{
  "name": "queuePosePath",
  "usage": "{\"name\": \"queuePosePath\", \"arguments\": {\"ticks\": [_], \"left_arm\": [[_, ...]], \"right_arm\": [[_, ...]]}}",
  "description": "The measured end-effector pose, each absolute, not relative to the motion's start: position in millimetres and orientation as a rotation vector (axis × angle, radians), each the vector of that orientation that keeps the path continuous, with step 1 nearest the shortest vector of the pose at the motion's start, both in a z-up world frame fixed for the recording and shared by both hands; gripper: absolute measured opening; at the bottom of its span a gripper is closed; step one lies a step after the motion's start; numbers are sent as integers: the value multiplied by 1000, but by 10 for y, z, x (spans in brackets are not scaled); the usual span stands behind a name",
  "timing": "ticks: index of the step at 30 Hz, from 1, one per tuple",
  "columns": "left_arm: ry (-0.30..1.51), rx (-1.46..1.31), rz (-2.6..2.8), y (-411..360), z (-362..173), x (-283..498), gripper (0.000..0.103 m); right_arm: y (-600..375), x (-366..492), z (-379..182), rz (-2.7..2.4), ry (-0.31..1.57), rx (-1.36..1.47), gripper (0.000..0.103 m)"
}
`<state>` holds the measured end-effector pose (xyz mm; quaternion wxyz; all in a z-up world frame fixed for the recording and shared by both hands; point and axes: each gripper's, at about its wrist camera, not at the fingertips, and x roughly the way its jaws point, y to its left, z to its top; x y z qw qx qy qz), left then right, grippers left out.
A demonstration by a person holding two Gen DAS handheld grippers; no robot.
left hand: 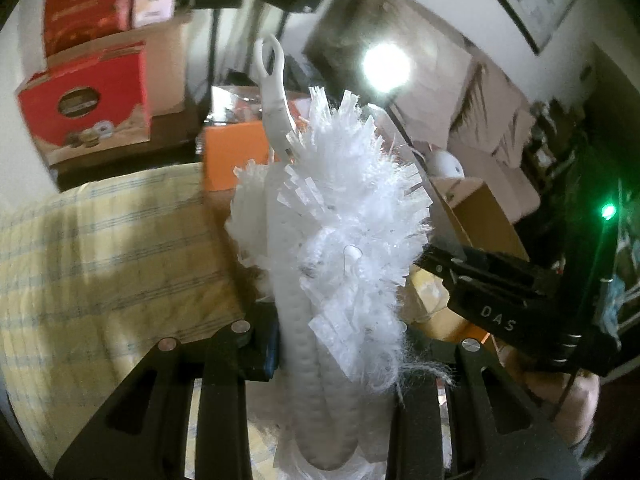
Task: Organize objects
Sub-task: 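Carry the duster and clear tube over the orange box with both grippers, then lower the duster and tube into the box and open both grippers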
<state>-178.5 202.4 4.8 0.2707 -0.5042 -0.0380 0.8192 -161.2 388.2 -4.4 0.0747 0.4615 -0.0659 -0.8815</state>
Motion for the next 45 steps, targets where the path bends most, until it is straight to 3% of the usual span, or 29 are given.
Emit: {"name": "queuePosePath", "arguments": {"ticks": [18, 26, 31, 34, 36, 38, 41, 43, 45], "left_arm": [[312, -1386, 2147, 2645, -359, -1811, 28], [281, -1431, 2145, 2604, -495, -1853, 29], [299, -1442, 2135, 2618, -499, -1863, 35], [240, -1463, 2118, 2569, -495, -1887, 46], [154, -1454, 2112, 2480, -439, -1905, 59], [75, -1445, 2105, 2389, -378, -1929, 63], [8, -1422, 2117, 2299, -310, -1958, 63], [59, -1421, 2142, 2323, -314, -1973, 61], [121, -1444, 2150, 2384, -370, -1971, 51]], "right_arm": [[4184, -1638, -245, -2632, -248, 1472, 41], [3966, -1611, -320, -2659, -98, 1489, 41], [3851, -1567, -410, -2677, 47, 1520, 43], [3843, -1511, -416, -2684, 115, 1536, 43], [3881, -1467, -415, -2674, 102, 1540, 45], [3912, -1428, -415, -2651, 79, 1549, 48], [3923, -1365, -401, -2627, 66, 1553, 50], [3923, -1310, -354, -2627, 54, 1525, 50], [3934, -1254, -310, -2627, 39, 1499, 51]]}}
